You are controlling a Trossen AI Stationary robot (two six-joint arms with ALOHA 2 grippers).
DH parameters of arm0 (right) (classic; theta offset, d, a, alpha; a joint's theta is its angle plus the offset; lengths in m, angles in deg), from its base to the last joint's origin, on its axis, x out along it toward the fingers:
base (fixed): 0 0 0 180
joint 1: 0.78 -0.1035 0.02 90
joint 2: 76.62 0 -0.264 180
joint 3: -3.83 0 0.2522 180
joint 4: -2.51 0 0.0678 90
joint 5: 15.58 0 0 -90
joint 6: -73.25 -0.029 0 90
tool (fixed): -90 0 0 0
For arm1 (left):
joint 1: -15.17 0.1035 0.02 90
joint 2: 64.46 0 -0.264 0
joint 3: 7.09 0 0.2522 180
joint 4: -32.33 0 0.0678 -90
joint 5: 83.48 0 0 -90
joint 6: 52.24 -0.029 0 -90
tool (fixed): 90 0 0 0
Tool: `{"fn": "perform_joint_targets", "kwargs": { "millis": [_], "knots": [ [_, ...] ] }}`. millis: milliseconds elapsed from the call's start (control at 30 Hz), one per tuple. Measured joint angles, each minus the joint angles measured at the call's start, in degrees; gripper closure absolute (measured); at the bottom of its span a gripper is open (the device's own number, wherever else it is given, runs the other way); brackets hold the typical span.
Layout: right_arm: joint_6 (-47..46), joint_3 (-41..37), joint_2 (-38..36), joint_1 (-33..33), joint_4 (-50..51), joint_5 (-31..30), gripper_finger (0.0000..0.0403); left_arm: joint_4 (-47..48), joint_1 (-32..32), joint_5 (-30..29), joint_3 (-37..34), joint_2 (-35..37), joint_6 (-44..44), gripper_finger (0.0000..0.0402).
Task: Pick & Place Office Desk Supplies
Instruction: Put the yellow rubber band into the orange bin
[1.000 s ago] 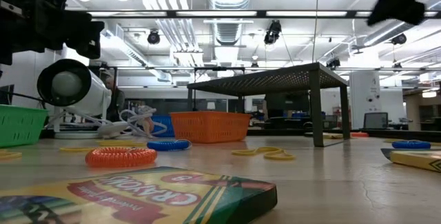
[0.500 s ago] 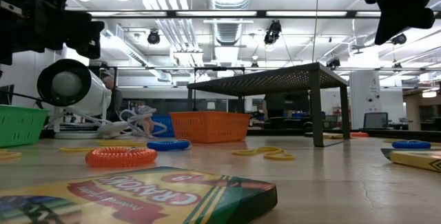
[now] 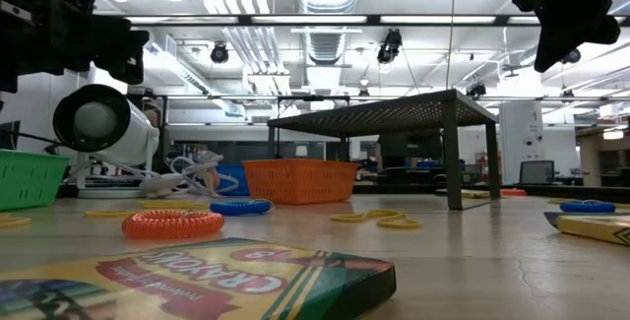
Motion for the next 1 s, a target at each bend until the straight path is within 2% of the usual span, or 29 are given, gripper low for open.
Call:
{"fn": "perform_joint_targets", "kwargs": {
  "millis": [600, 733, 1000],
  "knots": [
    [-0.3, -1.2, 3.0, 0.0, 2.1, 0.0, 0.0394, 0.0, 0.0, 0.0, 0.0, 0.0, 0.0, 0.0268],
    [-0.2, -3.9, 5.1, 0.0, 2.1, 0.3, 0.0394, 0.0, 0.0, 0.0, 0.0, 0.0, 0.0, 0.0268],
    [-6.9, -11.7, 8.9, 0.0, 1.9, 2.1, 0.0394, 0.0, 0.0, 0.0, 0.0, 0.0, 0.0, 0.0268]
  ]
}}
